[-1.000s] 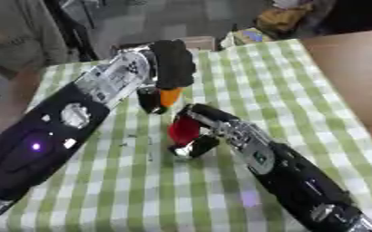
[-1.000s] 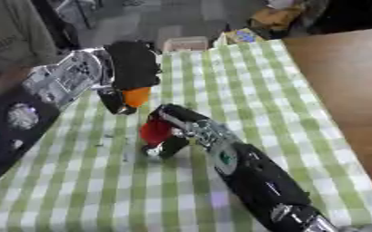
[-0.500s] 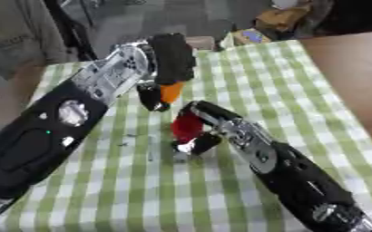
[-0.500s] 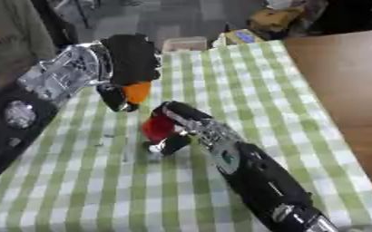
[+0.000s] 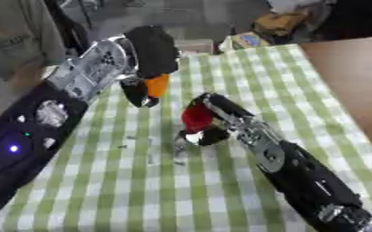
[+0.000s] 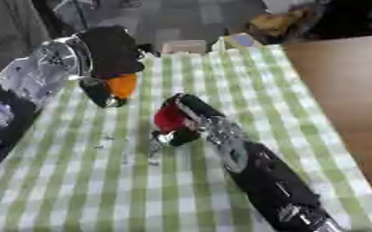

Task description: Pour the contents of one cup into another cup.

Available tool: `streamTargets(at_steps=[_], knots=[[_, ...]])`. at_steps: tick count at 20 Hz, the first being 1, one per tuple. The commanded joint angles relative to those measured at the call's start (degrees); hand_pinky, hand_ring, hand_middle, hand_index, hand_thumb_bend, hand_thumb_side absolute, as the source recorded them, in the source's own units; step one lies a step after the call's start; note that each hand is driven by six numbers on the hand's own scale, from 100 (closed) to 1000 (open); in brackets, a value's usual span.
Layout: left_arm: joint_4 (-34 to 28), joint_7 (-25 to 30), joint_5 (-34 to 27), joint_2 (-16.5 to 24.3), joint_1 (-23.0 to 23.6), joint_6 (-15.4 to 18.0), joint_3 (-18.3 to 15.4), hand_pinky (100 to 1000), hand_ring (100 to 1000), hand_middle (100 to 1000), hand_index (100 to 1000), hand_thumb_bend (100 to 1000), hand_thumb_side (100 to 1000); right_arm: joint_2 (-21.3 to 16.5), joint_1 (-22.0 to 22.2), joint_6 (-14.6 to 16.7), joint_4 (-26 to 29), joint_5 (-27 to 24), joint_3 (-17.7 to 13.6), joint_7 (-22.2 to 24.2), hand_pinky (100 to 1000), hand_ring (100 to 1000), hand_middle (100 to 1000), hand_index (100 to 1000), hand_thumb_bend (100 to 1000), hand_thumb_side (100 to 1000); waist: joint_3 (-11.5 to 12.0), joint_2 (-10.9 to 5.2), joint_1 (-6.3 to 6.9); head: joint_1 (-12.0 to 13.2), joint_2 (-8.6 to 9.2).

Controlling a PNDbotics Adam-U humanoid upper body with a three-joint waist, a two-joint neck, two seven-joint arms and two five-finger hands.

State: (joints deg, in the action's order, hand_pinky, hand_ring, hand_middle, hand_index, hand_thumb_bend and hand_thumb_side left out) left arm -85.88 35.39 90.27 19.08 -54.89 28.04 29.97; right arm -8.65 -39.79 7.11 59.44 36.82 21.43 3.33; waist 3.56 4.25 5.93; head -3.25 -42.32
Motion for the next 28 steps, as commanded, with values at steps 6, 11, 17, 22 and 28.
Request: streamTargets(at_steps=[6,11,17,22,28], knots=[[-2.4,-8.0,-5.1,2.7,6.0,-8.4,-8.2,100,100,106,635,170,591,-1.0,-0.8,-0.2,-1.9,0.7,-2.0,-6.7,597,576,495,694,340,389,-0.2,0.06,-1.2,0.2,1.74],[-0.2,-19.3,-9.8,2.2,10.6,-17.5,-13.0,100,100,112,636,224,582,-1.0,-0.8,0.1,-2.7,0.6,-2.3,-7.9,605,596,513,709,390,437,-0.6,0.73,-1.91,0.5,2.34],[5.1,-34.4,-20.2,0.8,13.8,-27.7,-17.4,100,100,131,646,381,554,-1.2,-0.7,0.5,-2.3,0.2,-2.5,-8.1,649,706,645,817,497,523,-1.2,1.35,-2.75,1.2,2.81],[10.9,-45.7,-40.3,-0.4,16.4,-30.0,-20.1,100,100,167,664,463,543,-1.8,-0.4,0.3,-0.4,-1.4,-2.7,-8.0,658,720,676,860,515,540,-1.8,1.76,-3.43,2.2,3.04],[15.5,-52.5,-58.2,-1.0,19.1,-24.8,-21.6,163,160,265,686,815,656,-2.2,0.2,-0.7,2.8,-4.4,-2.9,-8.1,659,715,671,871,523,553,-2.6,2.39,-4.06,3.8,3.06]])
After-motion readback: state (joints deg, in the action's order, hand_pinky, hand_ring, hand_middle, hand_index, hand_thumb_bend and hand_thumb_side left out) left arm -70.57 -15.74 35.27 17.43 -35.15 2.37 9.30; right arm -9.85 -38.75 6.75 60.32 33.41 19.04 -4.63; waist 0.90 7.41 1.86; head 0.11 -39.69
